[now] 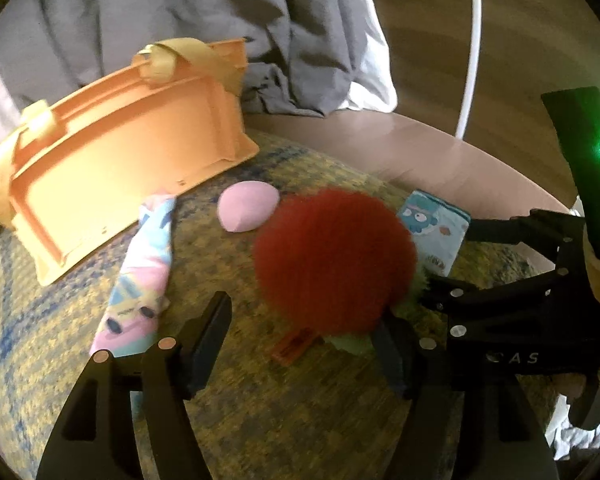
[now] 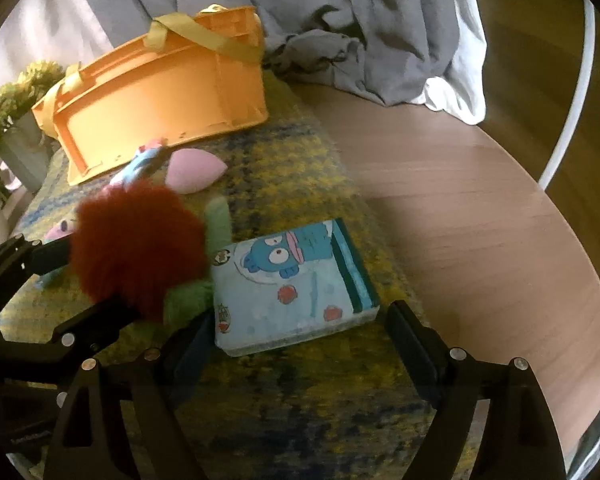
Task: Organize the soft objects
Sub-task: 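Lift the pompom doll with the left tool while the right tool lifts the tissue pack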
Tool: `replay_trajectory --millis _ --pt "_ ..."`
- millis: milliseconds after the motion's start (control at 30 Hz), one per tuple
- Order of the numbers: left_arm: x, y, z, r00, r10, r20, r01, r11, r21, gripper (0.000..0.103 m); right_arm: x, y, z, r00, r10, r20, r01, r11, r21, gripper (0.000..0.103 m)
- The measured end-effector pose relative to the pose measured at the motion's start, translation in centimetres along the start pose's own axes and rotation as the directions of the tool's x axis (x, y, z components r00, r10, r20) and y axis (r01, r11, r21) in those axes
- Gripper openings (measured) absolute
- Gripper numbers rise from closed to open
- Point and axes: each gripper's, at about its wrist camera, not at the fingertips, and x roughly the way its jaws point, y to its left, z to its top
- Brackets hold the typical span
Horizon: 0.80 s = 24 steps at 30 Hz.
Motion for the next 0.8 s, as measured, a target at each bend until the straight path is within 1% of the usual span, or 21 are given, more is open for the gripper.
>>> replay_trajectory --millis 100,267,333,433,600,700,733,767,800 --pt "0.5 -0.4 0.5 1.000 -0.015 -0.012 0.015 1.000 0.027 0.070 0.0 -0.3 0.1 1.000 -0.031 -0.004 0.031 1.000 -0.003 0.085" --pt "0.5 -1.3 1.3 1.000 -0.022 -0.017 0.023 0.997 0.074 0.073 -0.1 -1.3 0.4 0.999 -0.047 -0.026 0.047 0.999 -0.003 0.085" --pt "0.3 -1.5 1.6 0.999 -0.031 -0.008 0.031 0.996 0.079 0.073 -0.2 -1.7 0.5 0.999 -0.041 -0.031 0.042 0.999 0.007 0.085" --pt "0.6 -2.1 1.9 0.999 -0.044 -0.007 0.044 0.995 0.089 0.073 -0.3 -2.1 0.6 0.999 -0.033 -0.016 0.033 0.999 0.001 0.085" --pt "1.6 -2.1 2.2 0.998 -0.053 -0.024 0.054 0.997 0.062 0.072 0.7 -2.6 1.0 1.000 -0.021 -0.021 0.020 0.999 -0.034 0.085" --pt "1.8 -2.2 2.2 0.997 -0.068 -0.023 0.070 0.996 0.056 0.064 1.0 -2.7 1.2 1.000 -0.010 -0.016 0.009 0.999 -0.051 0.085" --pt "1.9 -2.3 2.3 0.996 -0.081 -0.025 0.082 0.995 0.052 0.057 1.0 -2.7 1.3 1.000 -0.005 -0.013 0.004 0.998 -0.061 0.084" --pt "2.0 -2.4 2.3 0.996 -0.082 -0.027 0.083 0.995 0.049 0.047 1.1 -2.7 1.4 1.000 -0.001 -0.010 0.000 0.997 -0.072 0.081" --pt "2.2 -2.6 2.3 0.997 -0.078 -0.029 0.080 0.996 0.050 0.042 1.2 -2.6 1.5 1.000 0.010 -0.008 -0.011 0.997 -0.081 0.077"
